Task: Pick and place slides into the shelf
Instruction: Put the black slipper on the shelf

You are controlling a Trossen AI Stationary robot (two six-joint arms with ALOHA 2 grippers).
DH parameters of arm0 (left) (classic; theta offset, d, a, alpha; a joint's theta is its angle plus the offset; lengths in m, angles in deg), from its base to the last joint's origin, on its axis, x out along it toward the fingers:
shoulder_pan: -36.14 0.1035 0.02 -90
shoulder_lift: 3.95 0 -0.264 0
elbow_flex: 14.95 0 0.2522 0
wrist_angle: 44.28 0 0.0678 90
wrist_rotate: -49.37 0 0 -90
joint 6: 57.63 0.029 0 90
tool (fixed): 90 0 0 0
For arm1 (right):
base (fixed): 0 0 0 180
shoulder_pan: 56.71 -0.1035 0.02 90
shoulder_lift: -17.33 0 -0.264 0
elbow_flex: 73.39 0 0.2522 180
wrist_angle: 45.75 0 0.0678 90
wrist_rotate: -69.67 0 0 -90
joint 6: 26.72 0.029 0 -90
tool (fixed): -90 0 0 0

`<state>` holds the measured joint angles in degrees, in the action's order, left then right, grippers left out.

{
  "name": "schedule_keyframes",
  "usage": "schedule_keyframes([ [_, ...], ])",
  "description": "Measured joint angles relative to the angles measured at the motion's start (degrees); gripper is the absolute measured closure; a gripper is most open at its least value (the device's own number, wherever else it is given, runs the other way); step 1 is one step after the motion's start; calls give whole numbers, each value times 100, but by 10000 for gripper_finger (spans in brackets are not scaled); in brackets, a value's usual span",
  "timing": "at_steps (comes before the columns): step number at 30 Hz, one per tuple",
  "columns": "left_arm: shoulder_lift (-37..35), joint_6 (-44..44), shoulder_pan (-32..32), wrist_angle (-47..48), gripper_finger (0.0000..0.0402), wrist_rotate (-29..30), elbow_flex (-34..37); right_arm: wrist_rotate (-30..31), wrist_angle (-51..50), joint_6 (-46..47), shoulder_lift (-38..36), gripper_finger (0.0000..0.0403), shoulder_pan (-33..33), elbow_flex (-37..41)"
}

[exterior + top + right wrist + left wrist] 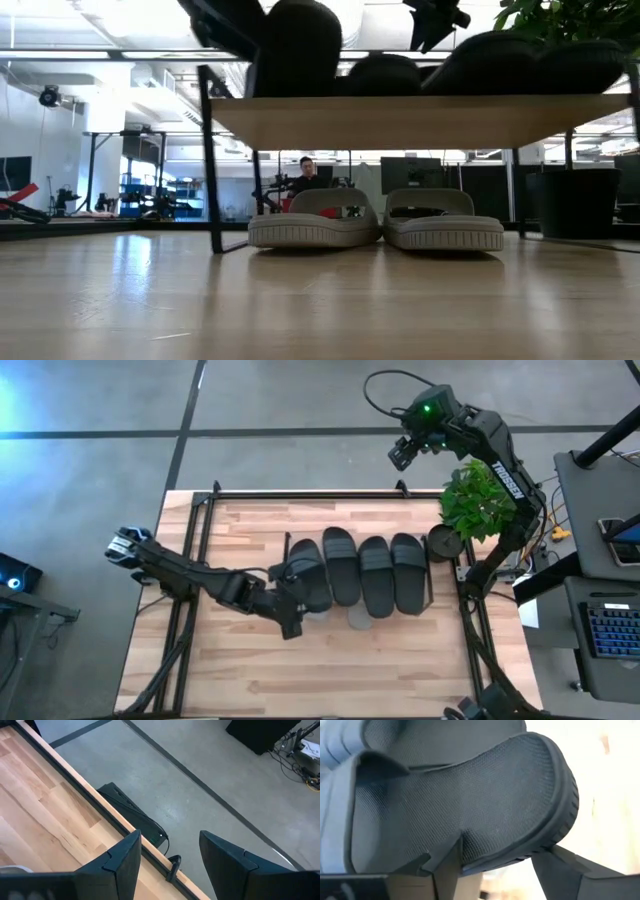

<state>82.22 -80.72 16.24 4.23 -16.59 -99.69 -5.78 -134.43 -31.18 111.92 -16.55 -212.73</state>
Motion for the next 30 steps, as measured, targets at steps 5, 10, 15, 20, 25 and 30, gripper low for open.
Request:
schedule_keyframes([
  [5,-66,-634,0,563,180,-45,0,-297,-89,84,0,209,0,0],
  [10,-104,-502,3,602,180,29,-152,-300,-94,86,0,209,-2,0],
  [15,-136,-298,2,594,180,-24,-254,-300,-137,87,0,209,-2,0],
  [20,-156,-242,2,672,180,-123,-260,-300,-151,84,0,209,-2,0],
  [25,-147,-393,0,896,180,-359,-260,-298,-153,-1,0,209,-2,0],
  [30,-145,-672,-5,977,180,-351,-291,-298,-153,-10,0,209,-2,0],
])
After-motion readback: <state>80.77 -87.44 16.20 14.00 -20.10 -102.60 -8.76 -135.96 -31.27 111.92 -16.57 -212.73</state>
